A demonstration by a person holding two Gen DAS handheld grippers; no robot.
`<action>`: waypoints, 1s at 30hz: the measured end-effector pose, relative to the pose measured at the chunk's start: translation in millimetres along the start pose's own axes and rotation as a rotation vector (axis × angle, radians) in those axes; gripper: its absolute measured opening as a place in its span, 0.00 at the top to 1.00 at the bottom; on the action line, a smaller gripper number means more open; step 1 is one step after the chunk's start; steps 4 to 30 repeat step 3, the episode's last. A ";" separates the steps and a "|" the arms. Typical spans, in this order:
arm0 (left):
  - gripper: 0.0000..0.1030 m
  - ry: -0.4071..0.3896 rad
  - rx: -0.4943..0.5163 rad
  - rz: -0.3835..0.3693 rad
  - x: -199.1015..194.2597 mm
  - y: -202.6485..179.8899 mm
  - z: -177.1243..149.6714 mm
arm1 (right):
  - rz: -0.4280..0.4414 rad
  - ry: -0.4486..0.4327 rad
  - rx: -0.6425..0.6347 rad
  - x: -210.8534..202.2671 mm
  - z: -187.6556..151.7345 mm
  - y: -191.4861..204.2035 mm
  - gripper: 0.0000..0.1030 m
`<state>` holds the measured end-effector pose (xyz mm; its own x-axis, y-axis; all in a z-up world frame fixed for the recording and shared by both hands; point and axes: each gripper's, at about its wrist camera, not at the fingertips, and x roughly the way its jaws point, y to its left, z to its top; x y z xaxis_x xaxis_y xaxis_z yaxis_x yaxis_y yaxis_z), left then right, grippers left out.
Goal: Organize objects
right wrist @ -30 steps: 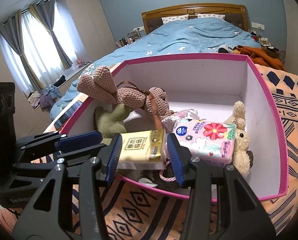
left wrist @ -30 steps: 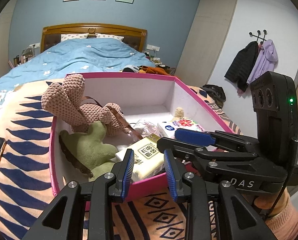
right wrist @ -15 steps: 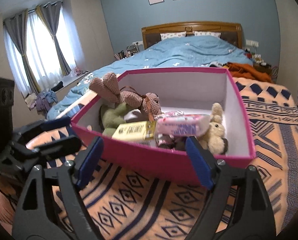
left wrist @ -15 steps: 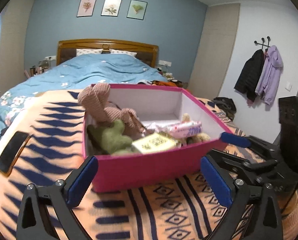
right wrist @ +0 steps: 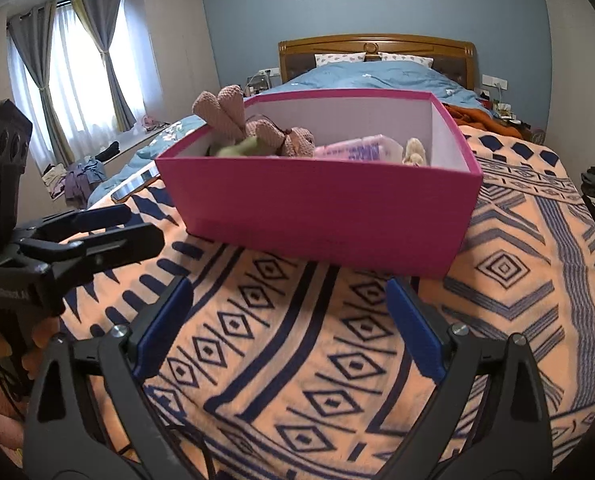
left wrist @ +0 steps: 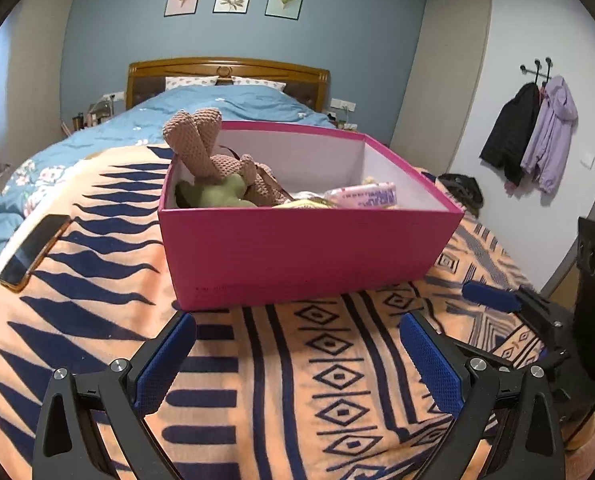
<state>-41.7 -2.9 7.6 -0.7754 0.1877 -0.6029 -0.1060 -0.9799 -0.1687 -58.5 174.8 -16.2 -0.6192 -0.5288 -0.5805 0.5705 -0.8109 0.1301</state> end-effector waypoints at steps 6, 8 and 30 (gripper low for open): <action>0.00 0.016 0.009 0.014 0.5 -6.9 -3.3 | -0.005 0.002 -0.003 -2.1 -3.5 0.7 0.06; 0.00 0.016 0.009 0.014 0.5 -6.9 -3.3 | -0.005 0.002 -0.003 -2.1 -3.5 0.7 0.06; 0.00 0.016 0.009 0.014 0.5 -6.9 -3.3 | -0.005 0.002 -0.003 -2.1 -3.5 0.7 0.06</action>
